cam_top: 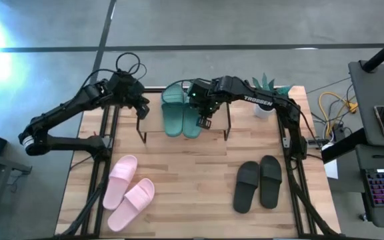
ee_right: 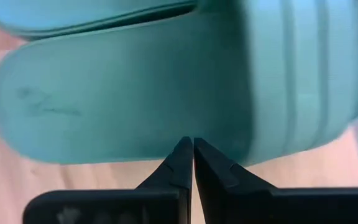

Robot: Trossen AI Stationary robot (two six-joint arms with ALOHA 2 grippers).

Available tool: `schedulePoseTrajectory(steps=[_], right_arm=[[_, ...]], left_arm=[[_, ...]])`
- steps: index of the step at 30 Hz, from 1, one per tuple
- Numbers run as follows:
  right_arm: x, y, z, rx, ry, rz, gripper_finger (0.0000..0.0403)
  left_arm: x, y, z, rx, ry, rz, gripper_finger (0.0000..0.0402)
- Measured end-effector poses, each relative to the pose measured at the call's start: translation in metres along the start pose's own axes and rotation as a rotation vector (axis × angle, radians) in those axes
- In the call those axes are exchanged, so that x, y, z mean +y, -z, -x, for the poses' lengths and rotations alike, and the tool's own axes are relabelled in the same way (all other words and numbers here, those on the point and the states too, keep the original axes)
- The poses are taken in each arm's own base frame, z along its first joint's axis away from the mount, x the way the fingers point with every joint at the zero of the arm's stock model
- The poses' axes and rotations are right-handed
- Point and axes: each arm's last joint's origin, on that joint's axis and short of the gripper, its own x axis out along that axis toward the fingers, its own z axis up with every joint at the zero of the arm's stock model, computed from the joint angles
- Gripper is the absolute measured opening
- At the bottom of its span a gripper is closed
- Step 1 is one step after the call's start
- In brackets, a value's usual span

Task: Pick and place slides into the shelf
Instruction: Adjust the green slides on the shelf

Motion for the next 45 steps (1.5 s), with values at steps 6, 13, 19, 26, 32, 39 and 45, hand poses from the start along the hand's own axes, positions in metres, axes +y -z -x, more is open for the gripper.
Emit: schedulePoseTrajectory(steps=[6, 13, 19, 26, 32, 39, 45], right_arm=[[-0.017, 0.001, -0.002, 0.011, 0.094, -0.008, 0.0008], [-0.022, 0.002, -0.002, 0.014, 0.048, -0.032, 0.0008], [-0.005, 0.002, 0.0, 0.024, -0.078, -0.04, 0.0008], [0.024, 0.014, 0.014, 0.094, -0.112, 0.02, 0.0008], [0.032, 0.018, 0.032, 0.058, -0.115, -0.033, 0.0008], [0.03, 0.024, 0.048, 0.032, -0.071, -0.105, 0.0008], [0.034, 0.031, 0.061, 0.029, -0.06, -0.13, 0.0008]], left_arm=[[0.0, -0.001, -0.006, 0.019, -0.001, 0.0, 0.0002], [0.0, -0.001, -0.009, 0.029, 0.0, 0.0, 0.0002], [-0.006, 0.0, -0.001, 0.019, 0.177, 0.028, 0.0002], [-0.042, 0.009, 0.007, 0.068, 0.353, 0.021, 0.0001], [-0.083, 0.011, 0.005, 0.035, 0.381, -0.024, 0.0001], [-0.112, 0.01, -0.009, 0.052, 0.344, -0.025, 0.0001], [-0.145, 0.014, -0.021, 0.099, 0.34, -0.111, 0.0001]])
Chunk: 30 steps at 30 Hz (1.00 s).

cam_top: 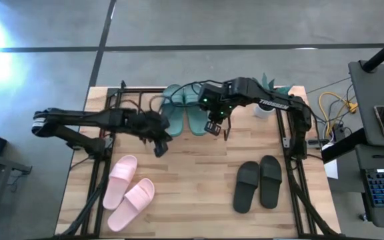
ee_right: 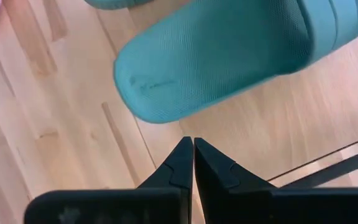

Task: Pick and place slides into the shelf
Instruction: Adjust the green slides on the shelf

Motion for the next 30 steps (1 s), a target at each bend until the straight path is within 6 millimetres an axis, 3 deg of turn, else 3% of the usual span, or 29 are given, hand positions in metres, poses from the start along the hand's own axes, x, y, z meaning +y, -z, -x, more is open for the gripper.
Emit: schedulePoseTrajectory(steps=[7, 18, 30], right_arm=[[0.009, 0.007, 0.008, -0.006, 0.049, 0.003, 0.0008], [0.019, 0.01, 0.009, -0.014, 0.081, 0.028, 0.0008], [0.019, 0.011, 0.009, -0.013, 0.082, 0.032, 0.0008]], left_arm=[[-0.022, -0.002, -0.01, -0.021, -0.081, -0.037, 0.0001], [-0.03, 0.008, -0.038, 0.042, -0.174, -0.061, 0.0001], [-0.028, 0.015, -0.042, 0.04, -0.338, -0.1, 0.0001]])
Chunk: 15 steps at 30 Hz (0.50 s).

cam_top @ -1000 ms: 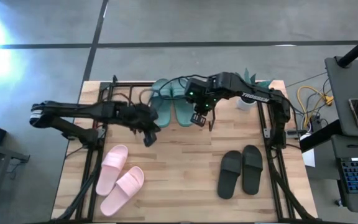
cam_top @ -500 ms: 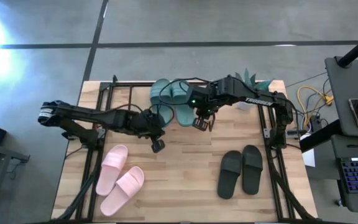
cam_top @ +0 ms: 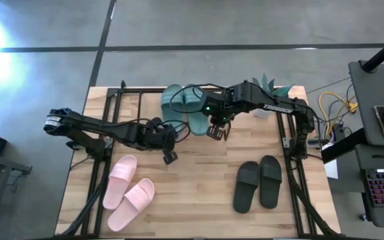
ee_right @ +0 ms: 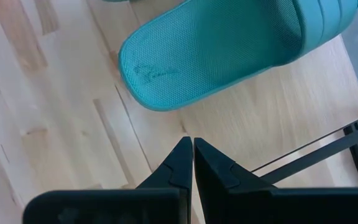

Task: Pick and place slides into the shelf
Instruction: Adjust the green slides on the shelf

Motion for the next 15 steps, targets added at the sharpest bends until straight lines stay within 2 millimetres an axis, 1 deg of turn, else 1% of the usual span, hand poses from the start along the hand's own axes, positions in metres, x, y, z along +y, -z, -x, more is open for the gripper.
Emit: schedulePoseTrajectory(steps=[5, 15], right_arm=[[0.0, 0.0002, -0.0005, 0.003, 0.001, 0.001, 0.0008], [-0.0006, 0.0028, -0.0009, 0.03, 0.007, -0.012, 0.0008]], left_arm=[[0.0041, 0.0035, 0.0018, 0.016, -0.056, -0.002, 0.0001], [0.0073, 0.0049, 0.0003, -0.006, -0.134, -0.01, 0.0001]])
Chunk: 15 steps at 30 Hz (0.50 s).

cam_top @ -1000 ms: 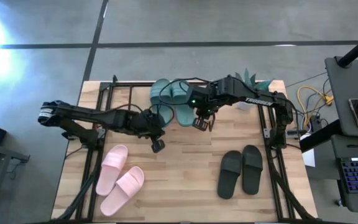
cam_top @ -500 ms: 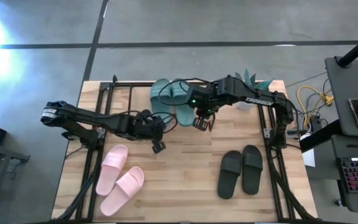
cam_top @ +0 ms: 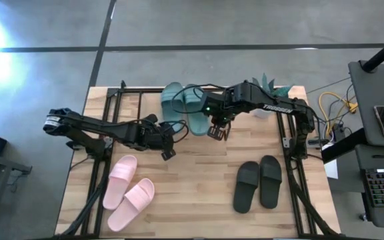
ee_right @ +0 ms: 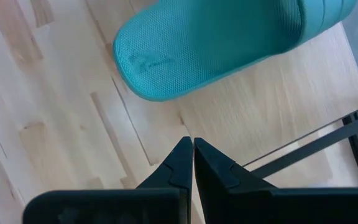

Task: Pick and place slides into the shelf
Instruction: Adjust the green slides on the shelf

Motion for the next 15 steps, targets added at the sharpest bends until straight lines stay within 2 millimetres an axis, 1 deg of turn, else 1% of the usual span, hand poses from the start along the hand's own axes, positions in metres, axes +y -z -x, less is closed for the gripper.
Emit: schedulePoseTrajectory(steps=[4, 8, 12, 15], right_arm=[[-0.001, 0.002, 0.0, 0.023, 0.006, -0.004, 0.0008], [-0.002, 0.006, 0.005, 0.033, 0.009, -0.004, 0.0008], [-0.002, 0.008, 0.003, 0.045, 0.012, -0.005, 0.0008], [-0.001, 0.009, -0.008, 0.076, 0.019, 0.02, 0.0008]], left_arm=[[0.002, 0.001, 0.007, 0.008, 0.005, -0.011, 0.0001], [0.008, 0.004, 0.027, -0.018, 0.036, 0.033, 0.0001], [0.029, 0.009, 0.056, -0.081, 0.088, 0.154, 0.0001], [0.049, 0.013, 0.079, -0.148, 0.139, 0.261, 0.0001]])
